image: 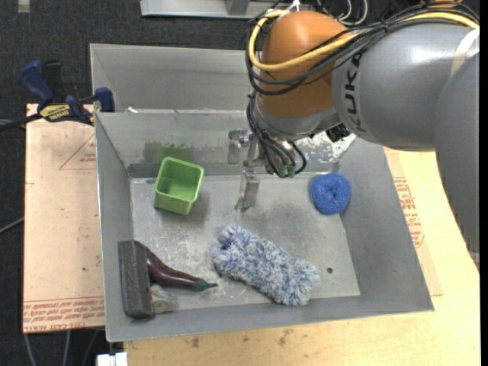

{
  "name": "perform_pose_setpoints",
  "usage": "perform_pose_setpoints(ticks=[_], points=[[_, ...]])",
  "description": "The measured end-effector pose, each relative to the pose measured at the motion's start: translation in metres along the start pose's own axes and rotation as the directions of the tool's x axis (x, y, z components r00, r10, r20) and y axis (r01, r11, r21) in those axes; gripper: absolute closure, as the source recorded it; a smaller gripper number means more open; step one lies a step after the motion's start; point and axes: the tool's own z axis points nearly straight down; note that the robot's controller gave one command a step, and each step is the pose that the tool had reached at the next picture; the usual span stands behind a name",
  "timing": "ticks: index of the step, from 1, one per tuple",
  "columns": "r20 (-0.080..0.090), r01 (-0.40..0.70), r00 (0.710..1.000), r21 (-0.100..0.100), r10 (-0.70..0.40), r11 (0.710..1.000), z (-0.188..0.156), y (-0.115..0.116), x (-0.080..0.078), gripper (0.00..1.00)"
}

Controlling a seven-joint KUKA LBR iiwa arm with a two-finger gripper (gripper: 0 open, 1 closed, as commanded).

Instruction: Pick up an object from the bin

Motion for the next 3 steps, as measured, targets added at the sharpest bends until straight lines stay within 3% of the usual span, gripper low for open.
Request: perform_pose_setpoints(ticks=[1,2,3], points=[[0.008,-0.001,1.000,-0.001,0.001,1.000,-0.005,0.000,-0.001,0.00],[0.017,0.044,0.999,-0.001,-0.044,0.999,0.023,-0.010,0.011,0.00],[0.009,0.062,0.998,0.000,-0.062,0.998,0.076,-0.030,0.023,0.00]])
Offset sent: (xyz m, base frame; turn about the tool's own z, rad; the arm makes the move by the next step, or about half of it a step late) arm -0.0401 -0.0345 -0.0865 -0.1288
